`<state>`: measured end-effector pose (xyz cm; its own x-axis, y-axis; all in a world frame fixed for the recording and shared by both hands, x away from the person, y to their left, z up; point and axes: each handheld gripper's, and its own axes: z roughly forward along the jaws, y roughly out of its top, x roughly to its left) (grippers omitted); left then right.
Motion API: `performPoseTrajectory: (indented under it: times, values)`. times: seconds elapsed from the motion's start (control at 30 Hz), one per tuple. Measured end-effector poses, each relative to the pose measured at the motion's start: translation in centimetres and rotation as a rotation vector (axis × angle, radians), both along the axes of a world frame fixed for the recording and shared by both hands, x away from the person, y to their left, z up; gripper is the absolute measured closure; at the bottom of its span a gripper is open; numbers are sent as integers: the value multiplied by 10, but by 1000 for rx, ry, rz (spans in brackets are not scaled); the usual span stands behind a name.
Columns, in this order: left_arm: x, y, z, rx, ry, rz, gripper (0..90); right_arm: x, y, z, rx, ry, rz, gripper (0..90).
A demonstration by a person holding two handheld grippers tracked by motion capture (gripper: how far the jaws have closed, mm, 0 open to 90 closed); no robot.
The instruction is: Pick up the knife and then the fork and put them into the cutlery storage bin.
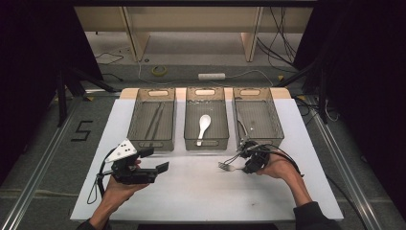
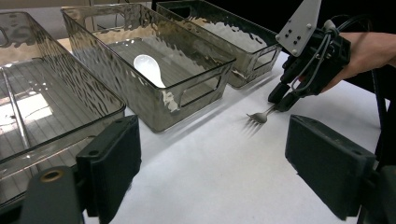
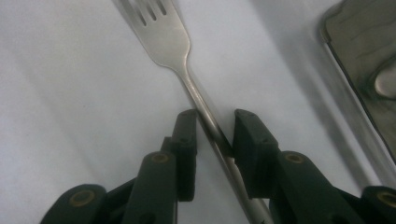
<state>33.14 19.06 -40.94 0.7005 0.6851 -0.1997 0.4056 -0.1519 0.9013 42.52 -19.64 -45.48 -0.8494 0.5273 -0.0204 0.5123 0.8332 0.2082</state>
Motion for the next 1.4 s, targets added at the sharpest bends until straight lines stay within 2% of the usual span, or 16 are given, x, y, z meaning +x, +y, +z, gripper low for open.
performPoseTrajectory:
  times: [0.37,0.67,0.87,1.1,1.4]
  values:
    - [0,0,0,7,-2,-3,181,-4,6,0,-22,5,54,834]
    - [0,-1,0,10,-4,-3,181,-5,8,0,-38,-4,78,849]
    - [0,0,0,8,-4,-2,181,-5,6,2,-34,6,74,852]
    - [0,0,0,9,-3,-2,181,-6,0,14,35,13,67,853]
    - [0,0,0,9,-4,-2,181,-5,-13,33,206,12,21,853]
